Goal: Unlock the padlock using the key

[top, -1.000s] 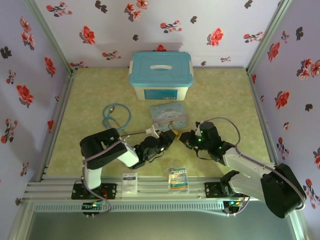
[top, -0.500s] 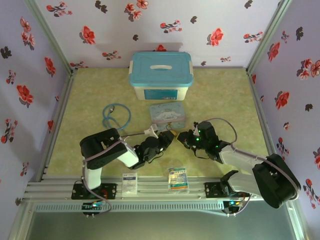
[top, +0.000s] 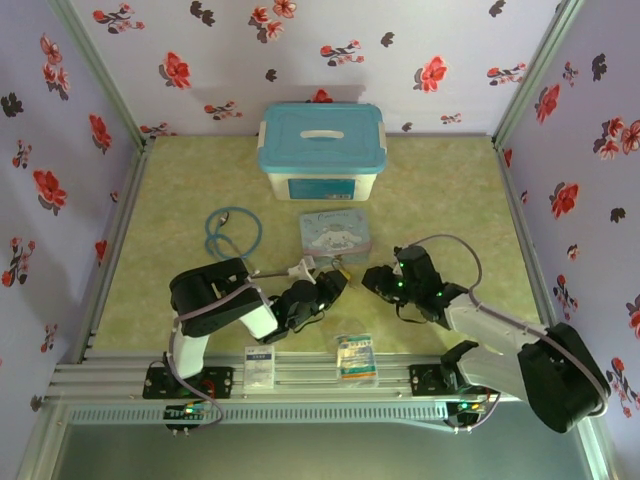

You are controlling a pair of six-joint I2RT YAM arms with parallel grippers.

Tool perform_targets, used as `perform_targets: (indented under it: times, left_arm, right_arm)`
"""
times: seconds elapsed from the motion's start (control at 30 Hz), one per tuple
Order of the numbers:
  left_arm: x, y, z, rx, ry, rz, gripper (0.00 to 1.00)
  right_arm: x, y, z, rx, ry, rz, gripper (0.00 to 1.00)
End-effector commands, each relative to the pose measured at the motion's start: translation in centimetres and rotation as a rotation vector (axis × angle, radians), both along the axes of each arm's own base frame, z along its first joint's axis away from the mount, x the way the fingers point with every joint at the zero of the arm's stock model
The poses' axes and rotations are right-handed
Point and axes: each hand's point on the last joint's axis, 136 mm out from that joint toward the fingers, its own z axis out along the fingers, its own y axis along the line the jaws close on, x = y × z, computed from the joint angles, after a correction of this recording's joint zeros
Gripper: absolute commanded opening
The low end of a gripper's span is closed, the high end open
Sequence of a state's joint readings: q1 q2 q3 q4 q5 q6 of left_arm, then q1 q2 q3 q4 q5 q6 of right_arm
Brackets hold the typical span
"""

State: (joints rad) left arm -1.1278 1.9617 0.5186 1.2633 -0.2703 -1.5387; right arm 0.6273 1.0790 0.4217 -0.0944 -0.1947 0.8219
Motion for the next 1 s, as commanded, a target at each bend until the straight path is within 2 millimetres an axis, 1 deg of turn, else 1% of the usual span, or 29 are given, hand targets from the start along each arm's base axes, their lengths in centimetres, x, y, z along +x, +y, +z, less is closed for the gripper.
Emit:
perform_targets:
  times: [0.0,0.07,0.2,0.3,0.47,0.6,0.7,0.83,0.97]
  left_arm:
    - [0.2,0.3,1.1,-0.025,-0.035,0.021,0.00]
    - [0.2,0.4,1.0,-0.022,-0.034,0.020,0.00]
    - [0.1,0.4,1.7,-0.023,-0.054,0.014,0.00]
    - [0.1,0.4,2.6,-0.025,-0.079,0.008,0.00]
    - [0.0,0.4,2.5,-0.032,-0.067,0.005,0.00]
    - [-0.1,0.2,2.6,-0.038,-0.065,-0.002,0.00]
    - [-0.1,0.0,3.0,-0.052,-0.066,-0.007,0.00]
    - [-0.2,0.0,4.5,-0.073,-0.090,-0.017,0.00]
    - [-0.3,0.2,4.3,-0.073,-0.081,-0.015,0.00]
  right_arm:
    - [-0.3,-1.8,0.6,-0.309,-0.120,0.160,0.33]
    - [-0.2,-1.3,1.2,-0.343,-0.162,0.207,0.33]
    - [-0.4,1.0,2.2,-0.384,-0.265,0.336,0.34]
    - [-0.7,2.1,1.9,-0.430,-0.313,0.419,0.33]
    - [-1.1,3.8,1.2,-0.450,-0.360,0.498,0.35]
    - [-0.4,4.0,1.2,-0.508,-0.427,0.482,0.40]
    - [-0.1,4.5,1.0,-0.537,-0.456,0.492,0.40]
    - [-0.1,5.2,0.6,-0.557,-0.490,0.514,0.37]
    - [-0.1,5.4,-0.3,-0.563,-0.497,0.534,0.34]
